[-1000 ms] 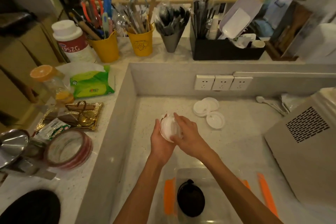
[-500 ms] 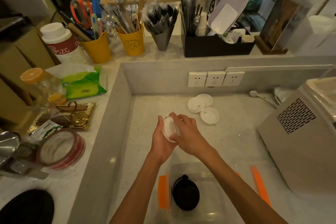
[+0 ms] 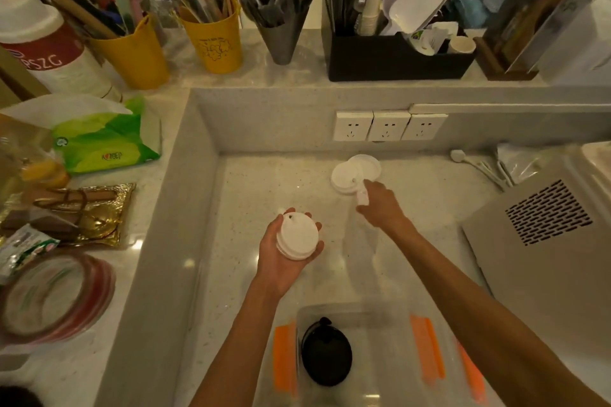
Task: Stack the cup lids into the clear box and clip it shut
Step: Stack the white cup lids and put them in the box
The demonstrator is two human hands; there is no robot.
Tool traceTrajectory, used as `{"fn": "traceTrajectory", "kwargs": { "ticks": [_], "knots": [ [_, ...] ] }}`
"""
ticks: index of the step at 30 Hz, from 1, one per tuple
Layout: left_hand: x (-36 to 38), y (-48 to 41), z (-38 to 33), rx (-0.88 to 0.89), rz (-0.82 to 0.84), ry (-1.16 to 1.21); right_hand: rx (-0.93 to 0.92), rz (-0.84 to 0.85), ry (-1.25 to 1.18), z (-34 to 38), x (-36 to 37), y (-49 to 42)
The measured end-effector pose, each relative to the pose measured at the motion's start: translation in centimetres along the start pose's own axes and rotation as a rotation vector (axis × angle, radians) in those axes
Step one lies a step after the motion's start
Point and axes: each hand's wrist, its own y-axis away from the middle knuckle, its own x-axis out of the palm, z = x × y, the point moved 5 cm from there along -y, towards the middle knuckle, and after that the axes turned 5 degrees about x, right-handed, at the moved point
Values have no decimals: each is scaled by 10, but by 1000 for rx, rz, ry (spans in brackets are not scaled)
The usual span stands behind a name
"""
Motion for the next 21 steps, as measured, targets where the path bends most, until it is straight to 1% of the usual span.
{"fn": "traceTrajectory", "kwargs": {
  "ticks": [2, 3, 5, 8, 10, 12, 15, 16, 18, 20, 21],
  "knots": [
    [-5, -6, -1, 0, 0, 2, 40, 4, 147, -18, 7, -21],
    [-7, -8, -2, 1, 2, 1, 65, 39, 163, -25, 14, -27],
    [-8, -10, -3, -4, 6, 2, 121, 98, 105, -33, 27, -30],
    [-10, -10, -5, 4, -17, -22, 120, 13, 43, -35, 34, -25],
    [-10, -8, -4, 10, -33, -29, 109, 13, -30, -34, 33, -15],
    [-10, -5, -2, 11, -45, -42, 99, 92, -258, -32, 29, 0],
    [-2, -1, 3, 7, -64, -93, 71, 347, -749, -21, 20, 42],
    [2, 1, 5, 8, -68, -132, 47, 400, -865, -18, 16, 57],
    [11, 4, 10, 10, -83, -224, 27, 418, -1131, -16, 11, 75],
    [17, 10, 14, 18, -103, -301, 151, 464, -1422, -13, 10, 90],
    [20, 14, 16, 21, -101, -324, 188, 474, -1511, -9, 9, 97]
  ]
}}
